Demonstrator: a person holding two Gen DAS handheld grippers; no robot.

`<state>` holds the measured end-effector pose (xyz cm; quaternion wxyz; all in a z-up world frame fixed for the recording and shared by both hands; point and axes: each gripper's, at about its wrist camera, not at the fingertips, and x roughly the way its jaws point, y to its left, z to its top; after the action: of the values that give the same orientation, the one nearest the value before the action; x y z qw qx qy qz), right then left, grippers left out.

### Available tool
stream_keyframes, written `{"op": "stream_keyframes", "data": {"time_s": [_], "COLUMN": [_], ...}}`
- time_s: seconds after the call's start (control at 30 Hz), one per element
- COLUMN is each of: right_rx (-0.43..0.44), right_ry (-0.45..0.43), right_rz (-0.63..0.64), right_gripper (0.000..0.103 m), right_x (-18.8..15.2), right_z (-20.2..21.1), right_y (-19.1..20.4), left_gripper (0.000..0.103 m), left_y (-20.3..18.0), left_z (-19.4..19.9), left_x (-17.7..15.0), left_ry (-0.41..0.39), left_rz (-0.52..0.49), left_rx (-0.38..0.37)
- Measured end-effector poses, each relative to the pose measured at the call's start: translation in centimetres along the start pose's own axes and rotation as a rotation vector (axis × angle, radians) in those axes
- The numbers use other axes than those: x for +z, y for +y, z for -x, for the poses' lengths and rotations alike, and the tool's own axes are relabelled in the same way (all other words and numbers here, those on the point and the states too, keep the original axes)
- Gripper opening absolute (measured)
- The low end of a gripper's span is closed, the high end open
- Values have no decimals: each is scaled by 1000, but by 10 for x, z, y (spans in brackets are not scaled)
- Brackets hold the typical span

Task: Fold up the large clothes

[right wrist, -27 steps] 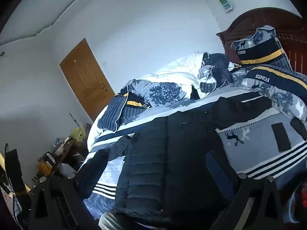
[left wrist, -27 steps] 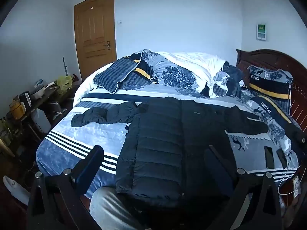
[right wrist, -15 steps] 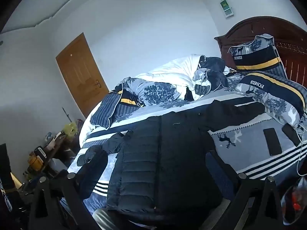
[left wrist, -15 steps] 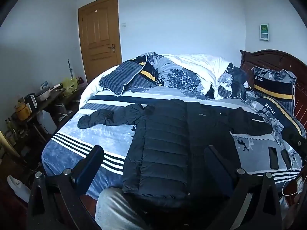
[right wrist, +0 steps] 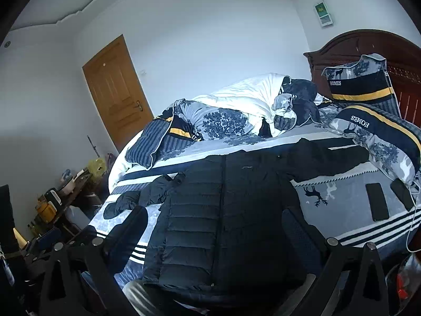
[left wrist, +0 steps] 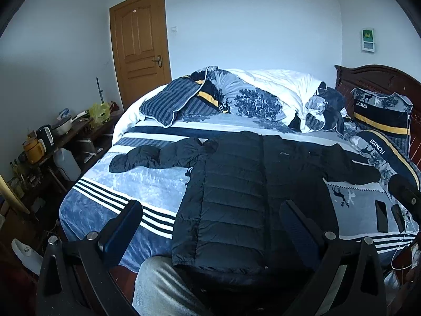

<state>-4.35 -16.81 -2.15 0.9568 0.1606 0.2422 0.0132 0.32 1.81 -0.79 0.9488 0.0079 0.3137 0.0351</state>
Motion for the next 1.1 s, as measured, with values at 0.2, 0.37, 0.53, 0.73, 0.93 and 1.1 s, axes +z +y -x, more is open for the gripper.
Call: {"op": "stream_keyframes", "data": {"time_s": [0.2, 0.37, 0.53, 0.73, 0.93, 1.1], "right_rx": [-47, -48, -55, -77, -80, -76], "right_ry": [18, 33, 51, 52, 42, 35], "right_rz": [38, 34, 15, 29, 40, 38], "right_gripper": [103, 103, 103, 103, 103, 103], "right_x": [-3, -3, -5, -4, -4, -2], "right_z": [-10, -19, -27, -29, -25, -20], "right_y": [5, 2, -4, 0, 5, 5], "left_gripper": [103, 103, 103, 103, 103, 103], "left_y": [0, -4, -4, -3, -2, -3], "left_z": [-14, -22, -26, -29, -26, -20], "left_x": [-3, -4, -3, 0, -1, -2], "left_ry": [35, 53, 61, 66, 53, 47], "left_rz": [2, -10, -8, -7, -9, -11], "left_rx": [0, 5, 4, -2, -1, 1]}}
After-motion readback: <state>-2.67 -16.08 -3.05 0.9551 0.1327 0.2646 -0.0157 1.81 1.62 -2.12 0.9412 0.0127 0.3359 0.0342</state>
